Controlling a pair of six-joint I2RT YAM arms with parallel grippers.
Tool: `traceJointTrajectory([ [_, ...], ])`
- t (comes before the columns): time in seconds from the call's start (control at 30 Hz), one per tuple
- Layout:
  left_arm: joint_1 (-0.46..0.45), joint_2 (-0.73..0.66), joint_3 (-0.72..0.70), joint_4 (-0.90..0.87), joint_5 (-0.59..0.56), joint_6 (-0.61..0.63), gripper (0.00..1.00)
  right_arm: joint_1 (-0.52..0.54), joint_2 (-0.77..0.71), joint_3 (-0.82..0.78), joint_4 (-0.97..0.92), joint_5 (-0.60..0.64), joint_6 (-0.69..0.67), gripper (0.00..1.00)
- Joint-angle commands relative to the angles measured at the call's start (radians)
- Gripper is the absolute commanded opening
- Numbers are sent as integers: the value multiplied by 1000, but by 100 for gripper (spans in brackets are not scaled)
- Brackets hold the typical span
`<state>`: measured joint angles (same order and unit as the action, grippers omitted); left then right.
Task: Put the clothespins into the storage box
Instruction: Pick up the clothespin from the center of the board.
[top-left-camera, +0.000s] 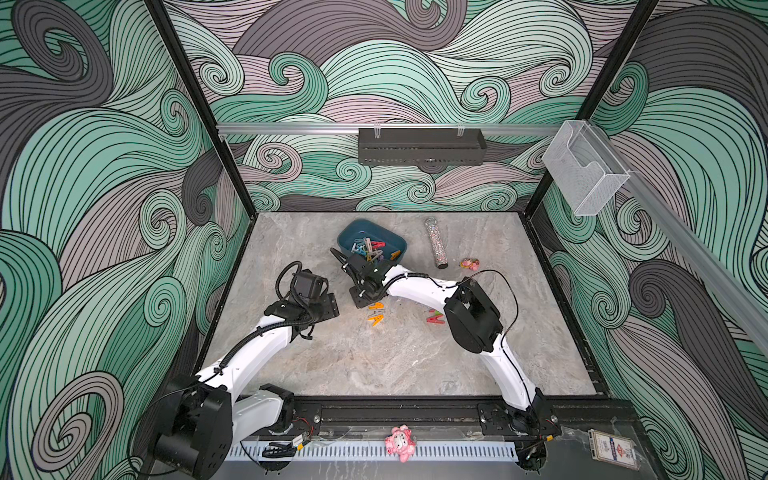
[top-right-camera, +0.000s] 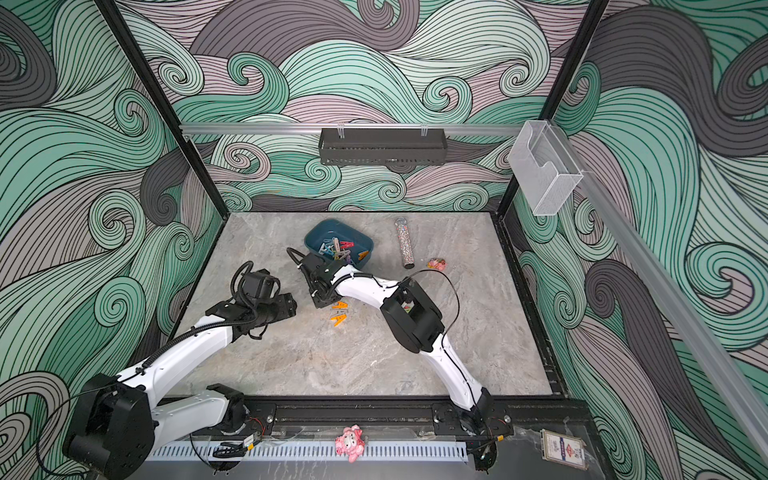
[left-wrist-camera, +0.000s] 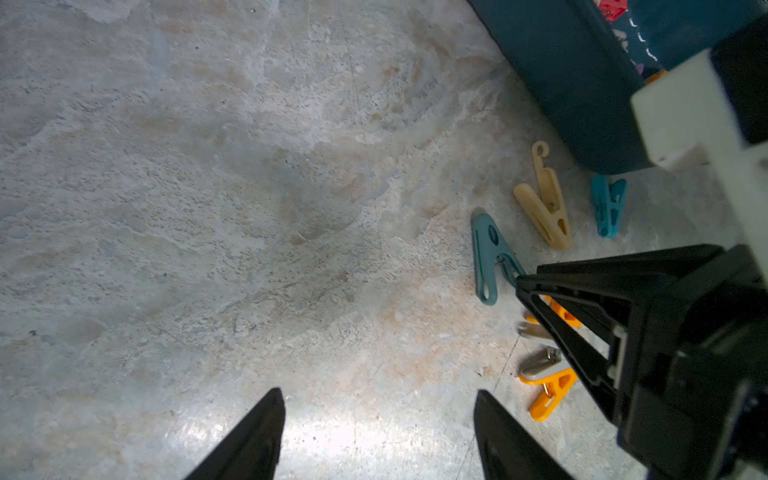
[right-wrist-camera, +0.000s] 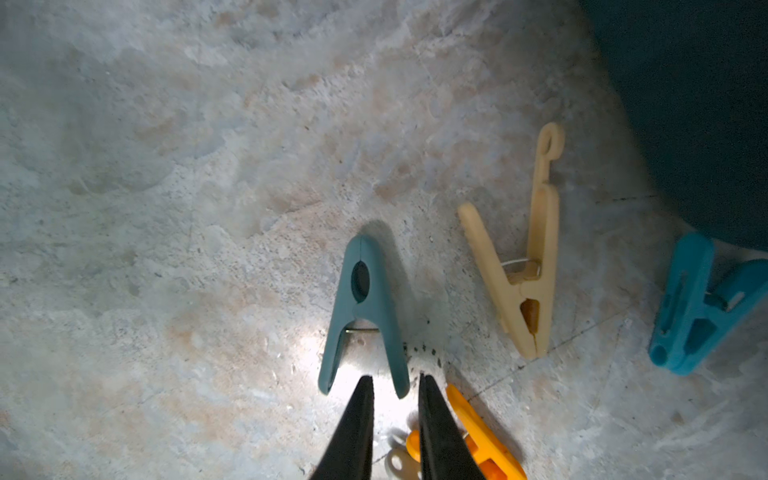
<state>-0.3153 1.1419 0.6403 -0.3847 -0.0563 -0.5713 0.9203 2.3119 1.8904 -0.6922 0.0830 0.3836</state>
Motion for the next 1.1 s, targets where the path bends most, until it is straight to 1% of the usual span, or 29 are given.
traceJointTrajectory([
  [0.0, 5, -7, 7, 18, 14, 14, 74, -10, 39, 25, -5, -7, 22, 22],
  [0.27, 5, -37, -2, 27, -1, 6, 76, -16, 71, 40, -4, -8, 7, 21],
  [0.4, 5, -41, -2, 41, 3, 14, 77, -16, 61, 37, -5, -5, 8, 9],
  [0.47, 5, -41, -4, 57, 17, 42, 77, -15, 41, 32, -4, 2, 7, 6],
  [0.57, -14, -50, -5, 98, 29, 113, 75, -19, -12, 21, -6, 15, -14, 4],
  [0.67, -66, -47, 11, 131, 26, 230, 75, -39, -80, -3, -6, 13, -35, 4],
  [0.73, -111, -27, 37, 132, 15, 309, 75, -64, -125, -27, -7, -3, -37, 3],
  [0.87, -171, 32, 75, 160, 16, 398, 75, -122, -189, -72, -11, -44, -33, 3],
  [0.97, -197, 94, 107, 196, 67, 445, 75, -164, -211, -79, -21, -54, -39, 3],
  [1.07, -216, 166, 163, 194, 141, 496, 75, -203, -196, -41, -52, -34, -46, 3],
])
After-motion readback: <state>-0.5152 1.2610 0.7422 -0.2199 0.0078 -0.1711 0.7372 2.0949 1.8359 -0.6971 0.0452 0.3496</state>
